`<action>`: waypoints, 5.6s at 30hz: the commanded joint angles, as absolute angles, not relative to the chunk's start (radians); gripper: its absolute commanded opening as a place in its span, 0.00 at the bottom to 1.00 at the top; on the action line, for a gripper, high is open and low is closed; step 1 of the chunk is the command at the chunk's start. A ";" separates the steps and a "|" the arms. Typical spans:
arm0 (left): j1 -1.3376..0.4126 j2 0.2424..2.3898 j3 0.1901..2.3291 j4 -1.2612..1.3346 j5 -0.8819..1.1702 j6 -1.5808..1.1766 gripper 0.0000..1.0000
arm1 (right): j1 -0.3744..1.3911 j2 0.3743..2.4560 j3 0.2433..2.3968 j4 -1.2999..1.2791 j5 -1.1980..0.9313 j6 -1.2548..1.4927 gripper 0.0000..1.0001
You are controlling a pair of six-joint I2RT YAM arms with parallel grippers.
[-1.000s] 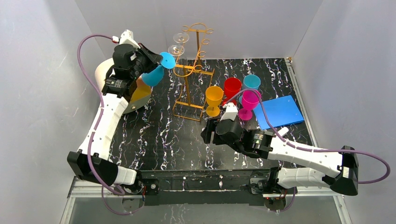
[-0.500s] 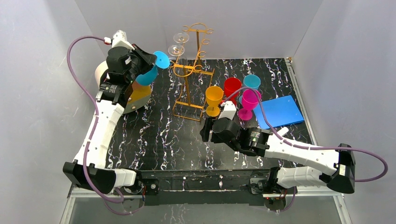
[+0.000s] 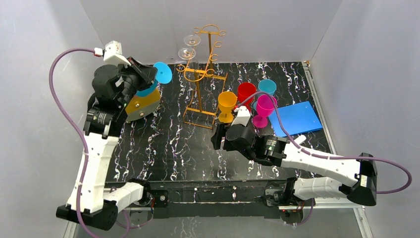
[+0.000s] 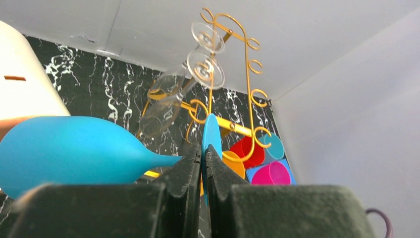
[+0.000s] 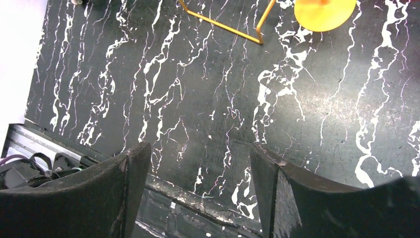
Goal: Take the wine glass off the wine glass rack
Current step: Pick up the wine glass from the wine rack, then place the wine glass at the center of the board.
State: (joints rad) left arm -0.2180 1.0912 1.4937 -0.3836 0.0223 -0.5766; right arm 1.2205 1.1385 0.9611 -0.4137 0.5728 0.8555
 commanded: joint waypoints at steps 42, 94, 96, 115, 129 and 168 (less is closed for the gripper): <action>-0.497 0.874 0.894 -0.009 0.708 -0.747 0.00 | 0.797 1.000 0.744 0.426 -0.459 0.992 0.42; -0.574 0.924 0.866 -0.045 0.776 -0.754 0.11 | 0.797 0.949 0.680 0.471 -0.381 0.993 0.01; -0.576 0.925 0.866 -0.038 0.774 -0.755 0.08 | 0.797 0.947 0.680 0.469 -0.379 0.990 0.01; -0.603 0.934 0.859 -0.018 0.783 -0.746 0.05 | 0.797 0.965 0.693 0.465 -0.414 0.991 0.01; -0.615 0.927 0.835 0.074 0.756 -0.796 0.08 | 0.798 0.970 0.687 0.498 -0.428 1.016 0.01; -0.620 0.806 0.734 0.103 0.811 -0.579 0.00 | 0.797 0.860 0.843 0.108 -0.144 0.790 0.84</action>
